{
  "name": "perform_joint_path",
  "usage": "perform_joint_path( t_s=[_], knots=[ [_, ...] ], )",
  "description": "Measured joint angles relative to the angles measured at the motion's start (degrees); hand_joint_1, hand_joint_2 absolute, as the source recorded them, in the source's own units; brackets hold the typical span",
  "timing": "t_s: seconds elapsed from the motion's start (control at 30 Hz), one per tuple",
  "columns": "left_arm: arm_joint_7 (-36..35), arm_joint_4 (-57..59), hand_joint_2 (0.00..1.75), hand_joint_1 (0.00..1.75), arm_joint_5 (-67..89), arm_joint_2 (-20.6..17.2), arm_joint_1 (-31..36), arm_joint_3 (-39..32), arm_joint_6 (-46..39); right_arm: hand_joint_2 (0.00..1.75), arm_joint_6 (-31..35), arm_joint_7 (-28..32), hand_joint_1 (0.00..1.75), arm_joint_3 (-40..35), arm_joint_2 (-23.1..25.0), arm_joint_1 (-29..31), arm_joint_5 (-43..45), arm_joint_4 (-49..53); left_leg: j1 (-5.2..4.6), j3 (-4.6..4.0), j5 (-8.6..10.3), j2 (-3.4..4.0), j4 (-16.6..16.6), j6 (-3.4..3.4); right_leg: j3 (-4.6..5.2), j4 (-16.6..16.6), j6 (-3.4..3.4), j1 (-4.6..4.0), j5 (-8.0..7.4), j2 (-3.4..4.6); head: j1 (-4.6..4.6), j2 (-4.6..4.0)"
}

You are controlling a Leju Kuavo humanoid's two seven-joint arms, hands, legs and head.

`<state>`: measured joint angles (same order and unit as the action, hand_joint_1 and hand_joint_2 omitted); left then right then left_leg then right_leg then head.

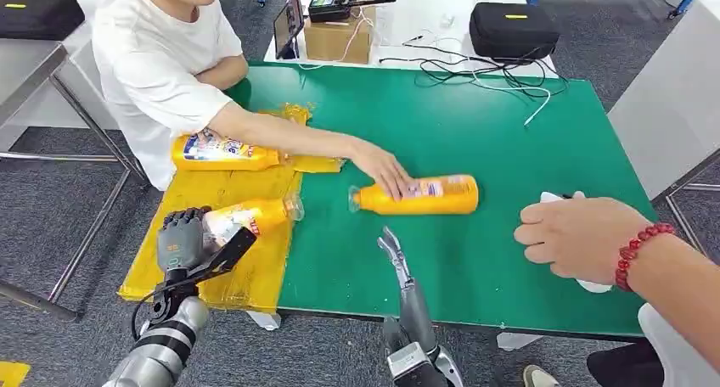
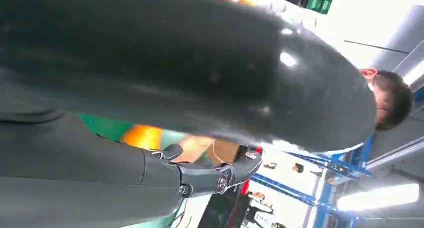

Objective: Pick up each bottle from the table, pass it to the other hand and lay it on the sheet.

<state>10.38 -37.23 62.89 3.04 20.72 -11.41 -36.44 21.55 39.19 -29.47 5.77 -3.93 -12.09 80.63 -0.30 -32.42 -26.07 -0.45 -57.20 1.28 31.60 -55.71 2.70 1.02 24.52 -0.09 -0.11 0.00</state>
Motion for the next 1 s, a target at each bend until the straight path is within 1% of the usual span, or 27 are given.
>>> perform_joint_path(
  t_s=[0.03, 0.13, 0.27, 0.37, 0.53, 0.67, 0.83, 0.9, 1.0],
  knots=[
    [0.26, 0.72, 1.75, 0.00, -0.96, -0.24, 0.51, 0.00, 0.75, 0.00, -0.07, 0.00, 0.00, 0.11, 0.11, 0.01, 0.02, -0.02, 0.00, 0.05, 0.03, -0.06, 0.02, -0.04, -0.06, 0.00, 0.00, -0.01, 0.00, -0.01, 0.02, 0.00],
    [1.45, 2.35, 1.75, 0.00, -3.71, -0.70, 1.34, 0.02, 2.94, 0.00, -0.26, 0.00, 0.00, 0.37, 0.15, -0.02, 0.22, -0.02, 0.01, 0.13, 0.07, -0.05, 0.04, -0.12, -0.17, -0.04, -0.04, -0.02, -0.03, 0.00, 0.00, 0.00],
    [3.41, 2.78, 1.75, 0.00, -7.94, -1.25, 2.45, 0.22, 9.26, 0.00, -0.85, 0.00, 0.00, 1.18, 0.39, -0.09, 0.74, -0.11, 0.01, 0.43, 0.13, -0.07, 0.05, -0.17, -0.41, -0.06, -0.04, -0.01, -0.03, -0.01, 0.00, 0.00],
    [4.00, 2.52, 1.75, 0.00, -8.73, -1.71, 2.72, 1.36, 13.34, 0.00, -1.36, 0.00, 0.00, 1.62, 0.46, -0.08, 0.85, -0.20, -0.03, 0.61, 0.12, -0.23, 0.05, -0.17, -0.66, -0.06, -0.01, 0.04, 0.02, -0.14, 0.00, 0.02],
    [3.52, 0.09, 1.75, 0.00, -9.93, -2.36, 2.22, 4.13, 18.22, 0.00, -1.86, 0.33, 0.00, 2.23, 0.63, -0.09, 0.70, -0.26, -0.09, 0.59, 0.12, -0.30, 0.06, -0.16, -0.68, -0.05, 0.01, 0.12, 0.04, -0.16, 0.00, 0.00],
    [3.30, -4.29, 1.75, 0.00, -12.66, -2.43, -0.30, 7.38, 19.98, 0.00, -1.86, 0.61, 0.00, 2.67, 0.92, -0.35, 0.29, -0.26, -0.10, 0.65, 0.13, -0.35, 0.05, -0.15, -0.66, -0.05, 0.01, 0.14, 0.03, -0.18, 0.00, 0.02],
    [5.27, -13.03, 1.75, 0.00, -23.18, -2.43, -5.54, 11.57, 24.66, 0.00, -1.60, 0.61, 0.00, 2.98, 0.90, -0.65, -0.28, -0.33, -0.12, 0.57, 0.12, -0.34, 0.03, -0.15, -0.60, -0.05, 0.02, 0.15, 0.03, -0.18, 0.00, 0.00],
    [5.44, -17.82, 1.75, 0.00, -26.29, -2.43, -8.41, 13.80, 25.16, 0.00, -1.55, 0.61, 0.00, 3.08, 0.90, -0.87, -0.35, -0.37, -0.11, 0.46, 0.11, -0.28, 0.02, -0.14, -0.45, -0.05, 0.02, 0.15, 0.02, -0.16, 0.00, 0.00],
    [4.85, -22.84, 1.75, 0.00, -27.55, -2.43, -11.01, 16.48, 25.23, 0.00, -1.49, 0.61, 0.00, 3.35, 0.90, -1.06, -0.46, -0.39, -0.11, 0.28, 0.11, -0.29, 0.02, -0.14, -0.32, -0.05, 0.02, 0.15, 0.02, -0.17, 0.02, 0.00]
  ],
)
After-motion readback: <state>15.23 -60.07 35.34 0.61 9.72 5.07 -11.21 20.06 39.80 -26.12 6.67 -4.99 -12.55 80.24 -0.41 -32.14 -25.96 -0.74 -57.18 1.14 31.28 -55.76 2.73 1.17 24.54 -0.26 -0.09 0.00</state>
